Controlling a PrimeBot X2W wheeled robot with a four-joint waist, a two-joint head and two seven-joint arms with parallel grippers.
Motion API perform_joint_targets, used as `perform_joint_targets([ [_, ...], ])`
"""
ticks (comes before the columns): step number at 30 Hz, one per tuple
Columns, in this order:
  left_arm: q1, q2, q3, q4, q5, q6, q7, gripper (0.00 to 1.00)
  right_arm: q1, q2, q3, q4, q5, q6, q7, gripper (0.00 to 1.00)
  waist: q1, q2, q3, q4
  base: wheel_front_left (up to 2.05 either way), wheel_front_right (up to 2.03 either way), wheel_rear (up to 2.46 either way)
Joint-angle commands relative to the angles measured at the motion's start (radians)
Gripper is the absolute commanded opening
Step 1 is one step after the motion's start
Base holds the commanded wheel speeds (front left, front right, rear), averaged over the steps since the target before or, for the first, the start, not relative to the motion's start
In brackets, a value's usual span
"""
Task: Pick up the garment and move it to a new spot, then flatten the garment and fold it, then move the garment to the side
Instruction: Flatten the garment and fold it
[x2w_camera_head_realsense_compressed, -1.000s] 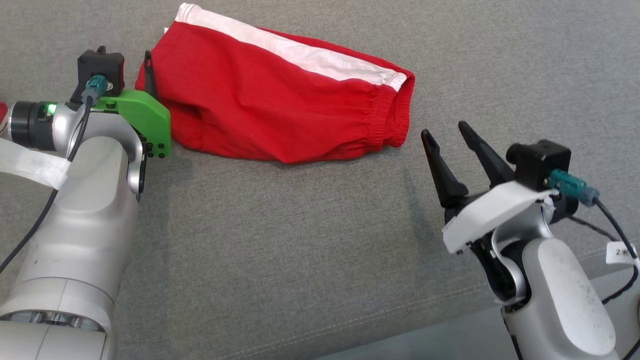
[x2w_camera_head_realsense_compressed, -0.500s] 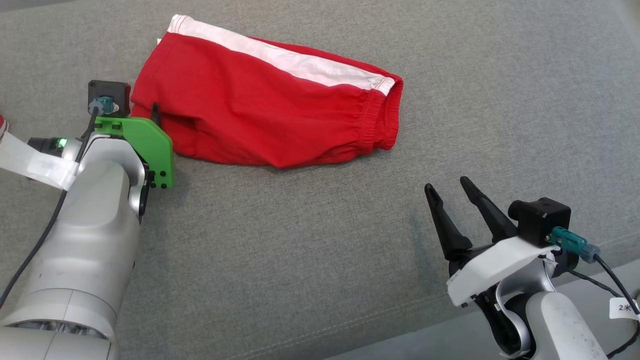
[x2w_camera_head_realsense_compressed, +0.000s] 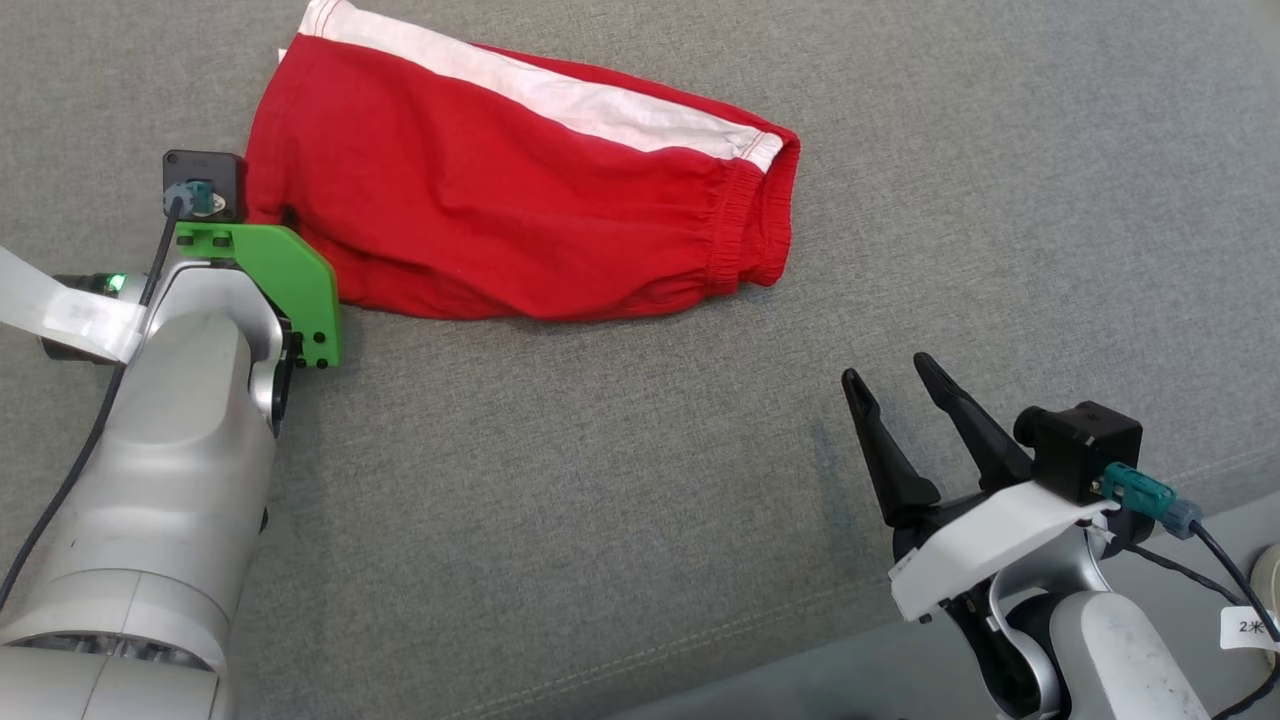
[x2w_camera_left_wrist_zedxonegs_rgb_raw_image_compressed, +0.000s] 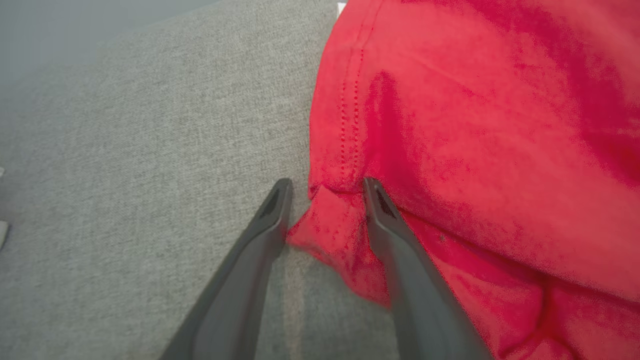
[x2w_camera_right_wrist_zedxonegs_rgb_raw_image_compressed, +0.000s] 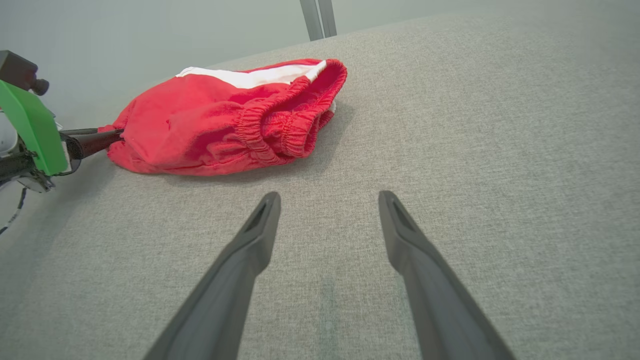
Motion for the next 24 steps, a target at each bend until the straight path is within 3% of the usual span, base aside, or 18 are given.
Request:
perform_joint_targets([
  [1,0.013,-0.003,-0.003,0.011,-0.007,0.000,0.013,0.00,0.009,0.000,-0.002,-0.003,0.000,0.000,-0.007,1.00,0.0000,-0.0001,-0.001,0.002,0.00,0.00,0.00],
  [14,0.121,-0.033,0.035,-0.006,-0.077,-0.021,-0.125,0.00,0.028,0.000,-0.017,0.000,-0.019,0.000,0.003,1.00,0.0000,-0.0001,-0.089,0.056,0.00,0.00,0.00],
  [24,0.251,-0.059,0.057,-0.017,-0.120,-0.007,-0.199,0.00,0.072,0.000,-0.048,-0.033,-0.040,0.000,0.045,1.00,0.0000,-0.0001,-0.179,0.090,0.00,0.00,0.00],
])
